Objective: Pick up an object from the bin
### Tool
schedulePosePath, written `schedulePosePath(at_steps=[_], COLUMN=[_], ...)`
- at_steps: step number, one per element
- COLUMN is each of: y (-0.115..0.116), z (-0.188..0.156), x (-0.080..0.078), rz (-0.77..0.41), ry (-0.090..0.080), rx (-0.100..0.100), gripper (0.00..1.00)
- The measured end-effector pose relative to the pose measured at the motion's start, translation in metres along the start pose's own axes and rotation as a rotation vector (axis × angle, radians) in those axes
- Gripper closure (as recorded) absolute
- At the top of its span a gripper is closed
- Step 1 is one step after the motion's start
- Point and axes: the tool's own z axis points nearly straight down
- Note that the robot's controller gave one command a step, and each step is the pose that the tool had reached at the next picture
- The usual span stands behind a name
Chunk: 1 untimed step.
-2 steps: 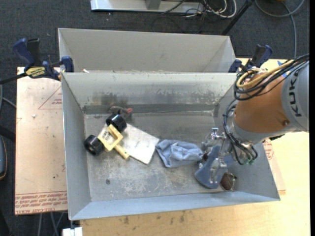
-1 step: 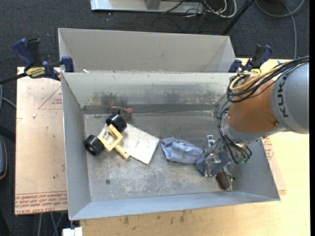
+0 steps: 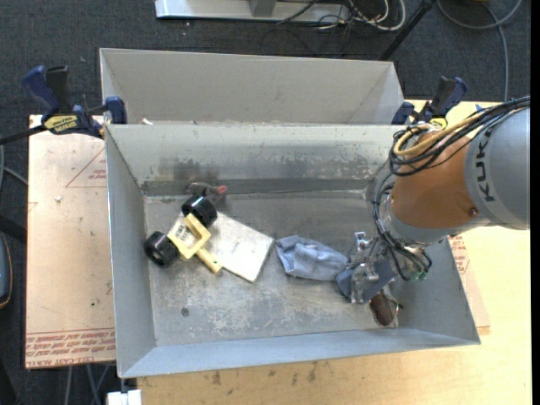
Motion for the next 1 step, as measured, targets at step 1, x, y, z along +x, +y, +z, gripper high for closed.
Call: schedulePosePath(at_steps=[1], y=[-0.0129], z=[-0.1752], x=[-0.0112], rz=[0.045], ry=[-0.018], rx=[0.004], gripper=[1.00])
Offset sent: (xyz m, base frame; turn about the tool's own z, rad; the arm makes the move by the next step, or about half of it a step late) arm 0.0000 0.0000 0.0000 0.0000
